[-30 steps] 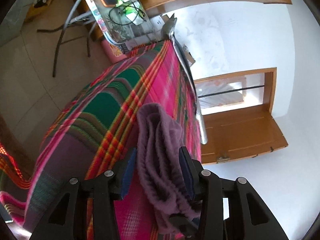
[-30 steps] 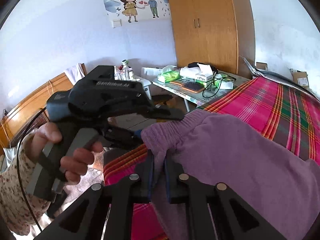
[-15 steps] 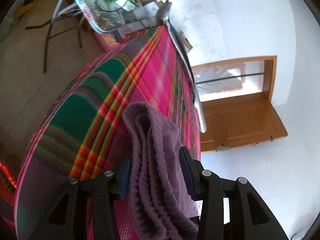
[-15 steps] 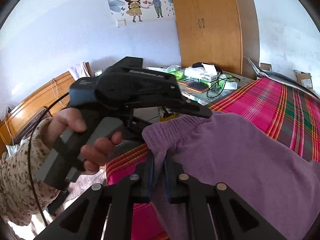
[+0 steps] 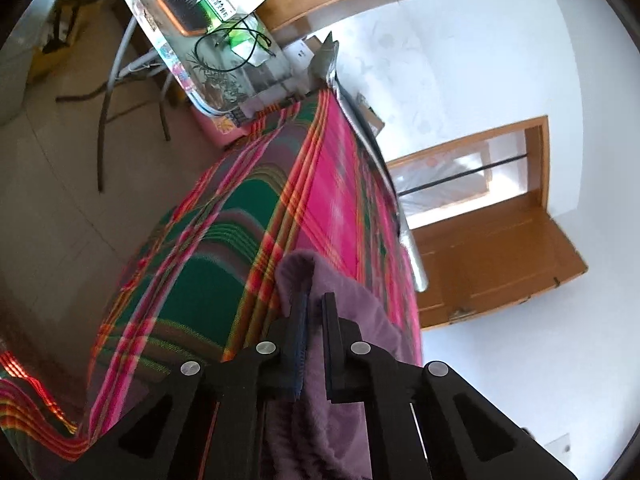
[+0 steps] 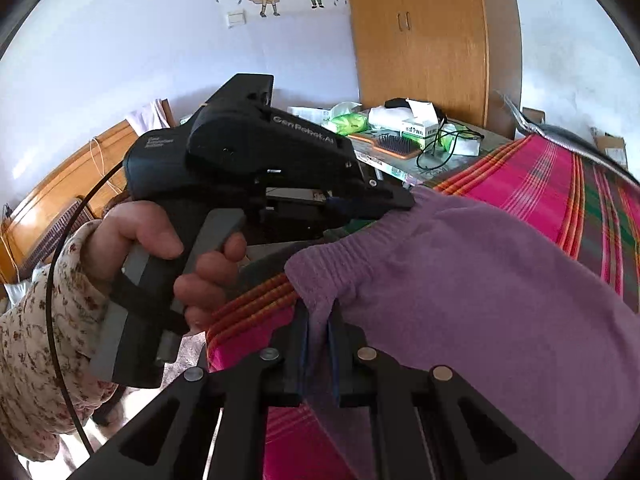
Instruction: Fold clothes
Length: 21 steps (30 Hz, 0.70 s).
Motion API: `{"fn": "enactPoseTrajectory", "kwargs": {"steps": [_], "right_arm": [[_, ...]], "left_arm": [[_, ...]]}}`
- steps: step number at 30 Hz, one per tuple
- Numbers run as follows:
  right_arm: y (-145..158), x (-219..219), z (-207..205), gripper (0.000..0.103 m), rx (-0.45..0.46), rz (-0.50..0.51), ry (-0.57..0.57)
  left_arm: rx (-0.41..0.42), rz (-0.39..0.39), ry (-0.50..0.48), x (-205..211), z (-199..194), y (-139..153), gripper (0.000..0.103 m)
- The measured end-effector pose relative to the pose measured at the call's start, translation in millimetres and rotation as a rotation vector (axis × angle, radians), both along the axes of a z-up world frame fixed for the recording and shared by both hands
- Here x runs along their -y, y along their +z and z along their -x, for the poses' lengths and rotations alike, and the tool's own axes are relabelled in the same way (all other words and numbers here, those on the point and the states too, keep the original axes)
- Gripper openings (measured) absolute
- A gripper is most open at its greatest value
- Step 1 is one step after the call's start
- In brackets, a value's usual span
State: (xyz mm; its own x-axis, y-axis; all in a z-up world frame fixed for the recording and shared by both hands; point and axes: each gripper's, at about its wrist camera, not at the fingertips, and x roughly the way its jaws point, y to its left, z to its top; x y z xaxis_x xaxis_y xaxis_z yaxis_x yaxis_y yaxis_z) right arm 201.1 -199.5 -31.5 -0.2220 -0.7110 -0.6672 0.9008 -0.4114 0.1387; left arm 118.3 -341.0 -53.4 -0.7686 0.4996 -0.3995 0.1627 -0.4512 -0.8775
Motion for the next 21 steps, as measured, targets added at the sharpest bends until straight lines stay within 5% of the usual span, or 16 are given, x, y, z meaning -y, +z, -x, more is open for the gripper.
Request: {"fn": "enactPoseTrajectory", "kwargs": {"steps": [5,21], "right_arm": [[7,-11,1,0.008,0.002,0.053,-0.001],[20,-27,0,0.008,-0.003,0.129,0.008]], "left_arm": [[0.034,-0.037,0.007,2,-2,1,0.028],[0.119,-0.091,-0.095,-11,-4,9,0.057]]}}
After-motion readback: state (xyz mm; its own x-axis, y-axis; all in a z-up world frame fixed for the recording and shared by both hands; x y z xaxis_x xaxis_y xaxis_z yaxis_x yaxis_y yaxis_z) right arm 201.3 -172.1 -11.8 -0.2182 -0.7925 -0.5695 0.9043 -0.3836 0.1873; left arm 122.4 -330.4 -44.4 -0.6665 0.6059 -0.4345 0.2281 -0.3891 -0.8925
